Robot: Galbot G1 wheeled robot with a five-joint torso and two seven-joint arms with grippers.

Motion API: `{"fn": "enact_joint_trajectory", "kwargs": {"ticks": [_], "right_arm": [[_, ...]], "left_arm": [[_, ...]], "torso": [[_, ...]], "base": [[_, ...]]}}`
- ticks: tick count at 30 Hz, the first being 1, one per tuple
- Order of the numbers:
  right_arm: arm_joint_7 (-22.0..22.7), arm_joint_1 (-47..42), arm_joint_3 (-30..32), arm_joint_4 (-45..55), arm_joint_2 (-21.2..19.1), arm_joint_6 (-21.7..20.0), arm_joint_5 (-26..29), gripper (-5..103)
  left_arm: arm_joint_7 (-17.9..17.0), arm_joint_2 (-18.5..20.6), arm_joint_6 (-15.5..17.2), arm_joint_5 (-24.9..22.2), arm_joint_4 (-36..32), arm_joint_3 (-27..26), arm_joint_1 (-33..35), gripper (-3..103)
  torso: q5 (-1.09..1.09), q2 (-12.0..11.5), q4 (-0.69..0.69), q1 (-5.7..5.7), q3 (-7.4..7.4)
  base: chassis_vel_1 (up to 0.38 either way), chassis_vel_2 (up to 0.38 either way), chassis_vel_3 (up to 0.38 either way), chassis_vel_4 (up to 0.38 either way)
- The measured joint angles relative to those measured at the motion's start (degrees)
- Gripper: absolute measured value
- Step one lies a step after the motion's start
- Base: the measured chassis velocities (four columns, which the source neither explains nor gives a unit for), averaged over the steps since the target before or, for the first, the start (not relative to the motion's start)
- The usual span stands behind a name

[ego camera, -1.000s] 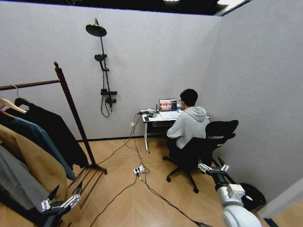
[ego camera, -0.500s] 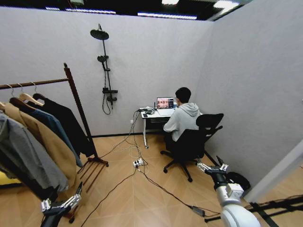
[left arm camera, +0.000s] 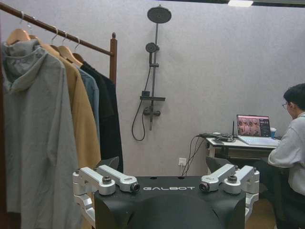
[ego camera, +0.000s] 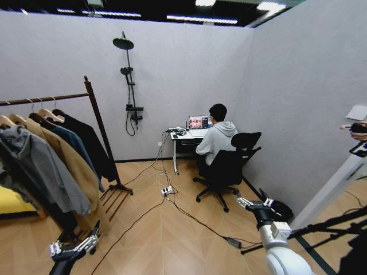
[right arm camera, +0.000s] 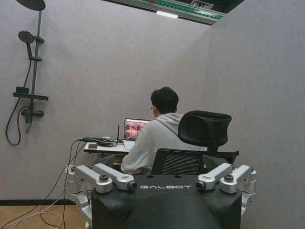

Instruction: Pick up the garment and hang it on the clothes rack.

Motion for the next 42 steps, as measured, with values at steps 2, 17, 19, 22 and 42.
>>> {"fn": "enact_joint_trajectory", "kwargs": {"ticks": [2,17,19,22,42], "right_arm": [[0.03,0.06,-0.16,-0.04,0.03,-0.02,-0.09,100],[0.07,0.05,-0.85,-0.33,0.27,0.01,-0.54,100],[0.07,0.07,-0.96,-0.40,0.32,0.02,-0.65,100],[0.09,0.13,-1.23,-0.55,0.55,0.08,-0.86,100],[0.08,0.86,-2.61,-1.06,1.52,0.07,-1.95,100]], "left_arm": [[-0.01,0.00,-0.01,0.00,0.00,0.00,0.00,100],[0.00,0.00,0.00,0.00,0.00,0.00,0.00,100],[0.00,0.00,0.00,0.00,0.00,0.00,0.00,100],[-0.01,0.00,0.00,0.00,0.00,0.00,0.00,100],[0.00,0.00,0.00,0.00,0.00,0.00,0.00,100]], "torso": [[0.09,0.00,0.00,0.01,0.01],[-0.01,0.00,-0.03,0.01,0.00],[0.05,0.00,-0.03,0.00,0.00],[0.02,0.00,0.00,0.00,0.00],[0.03,-0.01,-0.01,0.02,0.00]], "base": [[0.217,-0.173,-0.181,0.195],[0.156,-0.162,-0.166,0.165],[0.129,-0.154,-0.176,0.160],[0.176,-0.142,-0.136,0.167],[0.113,-0.115,-0.115,0.114]]}}
